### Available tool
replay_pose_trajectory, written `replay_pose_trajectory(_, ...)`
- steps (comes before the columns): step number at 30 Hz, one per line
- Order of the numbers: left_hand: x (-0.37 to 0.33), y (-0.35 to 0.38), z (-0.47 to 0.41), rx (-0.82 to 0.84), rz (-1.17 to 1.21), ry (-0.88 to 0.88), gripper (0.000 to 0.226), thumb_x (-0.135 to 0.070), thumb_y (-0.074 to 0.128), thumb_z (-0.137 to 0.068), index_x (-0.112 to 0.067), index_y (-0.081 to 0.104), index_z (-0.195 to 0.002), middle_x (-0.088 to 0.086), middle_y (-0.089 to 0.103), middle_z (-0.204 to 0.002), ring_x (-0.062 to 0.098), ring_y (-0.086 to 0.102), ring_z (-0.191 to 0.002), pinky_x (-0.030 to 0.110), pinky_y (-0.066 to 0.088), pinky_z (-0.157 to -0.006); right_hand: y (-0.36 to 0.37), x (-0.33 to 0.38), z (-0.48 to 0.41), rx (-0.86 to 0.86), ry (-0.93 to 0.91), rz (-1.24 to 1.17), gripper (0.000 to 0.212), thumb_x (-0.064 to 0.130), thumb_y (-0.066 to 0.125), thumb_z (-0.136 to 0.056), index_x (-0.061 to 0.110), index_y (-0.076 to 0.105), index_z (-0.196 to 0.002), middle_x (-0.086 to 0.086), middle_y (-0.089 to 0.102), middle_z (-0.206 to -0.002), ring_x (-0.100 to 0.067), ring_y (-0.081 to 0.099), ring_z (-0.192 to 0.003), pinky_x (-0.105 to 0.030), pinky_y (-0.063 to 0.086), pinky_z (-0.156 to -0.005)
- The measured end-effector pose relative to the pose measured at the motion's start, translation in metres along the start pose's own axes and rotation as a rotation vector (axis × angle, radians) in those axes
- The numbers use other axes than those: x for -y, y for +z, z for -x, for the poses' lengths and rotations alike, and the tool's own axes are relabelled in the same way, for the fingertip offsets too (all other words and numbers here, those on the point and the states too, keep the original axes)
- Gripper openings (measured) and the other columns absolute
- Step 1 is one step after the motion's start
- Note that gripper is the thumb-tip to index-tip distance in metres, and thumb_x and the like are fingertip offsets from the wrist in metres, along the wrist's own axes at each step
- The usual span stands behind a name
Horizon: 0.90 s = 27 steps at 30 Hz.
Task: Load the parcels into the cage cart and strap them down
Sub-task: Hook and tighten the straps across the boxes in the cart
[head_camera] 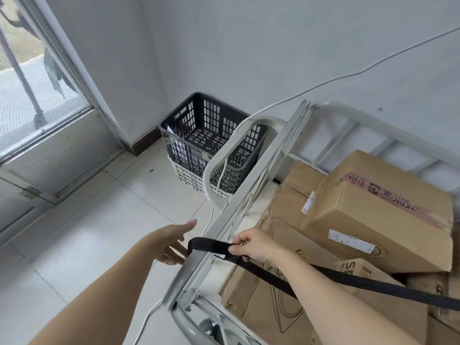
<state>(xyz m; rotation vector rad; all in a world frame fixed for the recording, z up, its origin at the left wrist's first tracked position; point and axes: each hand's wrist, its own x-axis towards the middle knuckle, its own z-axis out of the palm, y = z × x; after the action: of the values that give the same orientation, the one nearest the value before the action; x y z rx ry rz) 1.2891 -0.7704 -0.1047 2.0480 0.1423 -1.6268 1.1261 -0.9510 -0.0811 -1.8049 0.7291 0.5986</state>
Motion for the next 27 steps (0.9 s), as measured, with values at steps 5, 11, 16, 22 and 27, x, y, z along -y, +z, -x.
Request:
replay_pose_trajectory(5,-0.002,0.005,-0.013,0.084,-0.127,-0.050,0.025,-0.014,0.059,-0.089,0.003,0.061,-0.107,0.013,0.067,-0.078,0.021,0.060,-0.047,0.026,0.051,-0.047,-0.002,0.002,-0.001,0.046,-0.001,-0.009,0.014,0.023,0.072,-0.087,0.022,0.066,-0.074,0.014,0.055,-0.046,0.002,0.051,-0.045,-0.005,0.040,-0.047)
replay_pose_trajectory(11,-0.002,0.008,-0.023,-0.027,-0.068,-0.029,0.015,0.010,0.046,-0.084,0.003,0.060,-0.083,0.009,0.056,-0.052,0.018,0.052,-0.041,0.024,0.044,-0.047,-0.004,0.003,-0.004,0.076,-0.010,0.010,0.010,0.023,0.071,-0.087,0.014,0.071,-0.087,0.013,0.055,-0.045,0.001,0.051,-0.046,-0.005,0.039,-0.046)
replay_pose_trajectory(16,-0.018,0.011,-0.022,-0.229,0.341,-0.006,0.028,0.005,0.028,-0.089,0.001,0.055,-0.086,0.007,0.049,-0.053,0.019,0.043,-0.049,0.024,0.045,-0.045,-0.003,0.001,-0.005,0.127,0.014,0.003,0.011,0.028,0.071,-0.087,0.020,0.068,-0.080,0.014,0.059,-0.050,0.002,0.055,-0.049,-0.011,0.044,-0.056)
replay_pose_trajectory(22,-0.030,0.013,-0.028,-0.286,0.330,0.062,0.027,-0.013,0.058,-0.092,-0.007,0.045,-0.069,0.005,0.043,-0.052,0.017,0.033,-0.046,0.023,0.029,-0.049,-0.005,0.001,-0.007,0.162,0.040,-0.066,0.011,0.030,0.075,-0.083,0.021,0.069,-0.080,0.009,0.064,-0.067,-0.001,0.058,-0.061,-0.014,0.046,-0.065)
replay_pose_trajectory(27,-0.024,0.008,-0.035,-0.370,0.142,0.147,0.018,-0.002,0.050,-0.093,-0.007,0.059,-0.077,0.004,0.059,-0.050,0.019,0.043,-0.052,0.024,0.033,-0.052,-0.008,-0.006,-0.011,0.117,0.092,-0.223,0.027,0.050,0.074,-0.078,0.023,0.070,-0.083,0.008,0.066,-0.079,-0.010,0.059,-0.078,-0.028,0.045,-0.083)
